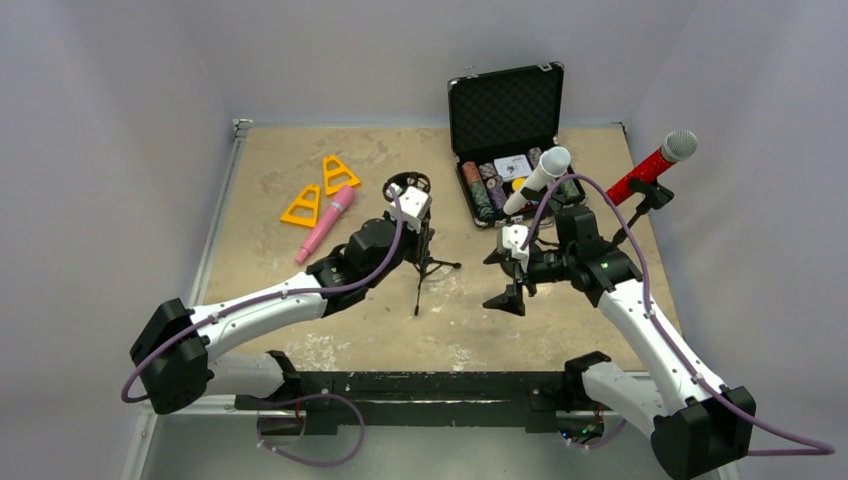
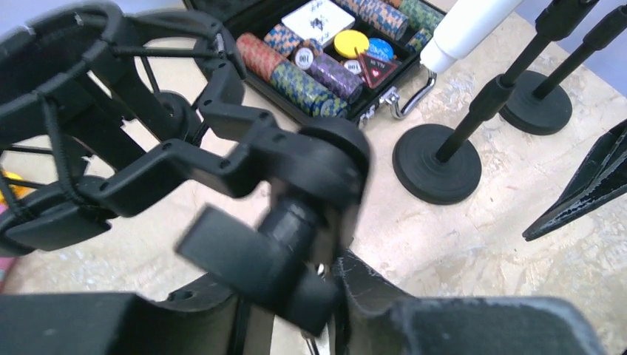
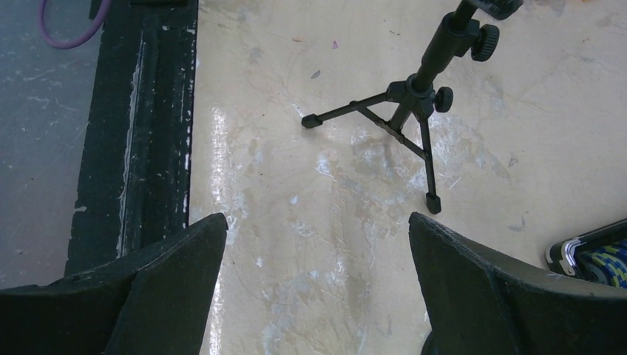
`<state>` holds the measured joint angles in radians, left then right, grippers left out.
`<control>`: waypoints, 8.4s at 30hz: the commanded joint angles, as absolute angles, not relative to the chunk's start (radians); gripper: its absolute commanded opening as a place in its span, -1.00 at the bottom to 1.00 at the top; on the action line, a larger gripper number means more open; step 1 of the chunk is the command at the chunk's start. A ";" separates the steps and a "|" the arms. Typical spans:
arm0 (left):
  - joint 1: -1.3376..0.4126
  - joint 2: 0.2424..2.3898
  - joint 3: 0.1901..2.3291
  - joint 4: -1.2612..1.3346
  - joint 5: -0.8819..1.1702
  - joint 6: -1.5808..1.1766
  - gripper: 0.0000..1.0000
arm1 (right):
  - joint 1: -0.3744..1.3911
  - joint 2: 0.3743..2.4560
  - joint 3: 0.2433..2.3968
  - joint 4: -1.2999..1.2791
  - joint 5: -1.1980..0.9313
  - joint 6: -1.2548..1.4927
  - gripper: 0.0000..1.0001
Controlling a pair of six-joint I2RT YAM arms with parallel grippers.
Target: Attach the microphones to the stand
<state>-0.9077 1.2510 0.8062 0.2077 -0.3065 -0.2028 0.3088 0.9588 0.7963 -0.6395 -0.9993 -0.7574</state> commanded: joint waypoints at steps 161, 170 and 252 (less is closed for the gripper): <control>-0.249 1.857 1.250 -1.036 0.086 -0.138 0.29 | 0.150 0.836 0.837 -0.826 -1.192 -0.928 0.94; -0.300 1.882 1.254 -1.085 0.023 -0.148 0.26 | 0.142 0.830 0.839 -0.835 -1.197 -0.934 0.94; -0.351 0.765 1.115 -0.426 0.634 -0.433 -1.00 | 0.369 1.083 1.501 -1.157 -1.143 -0.781 0.96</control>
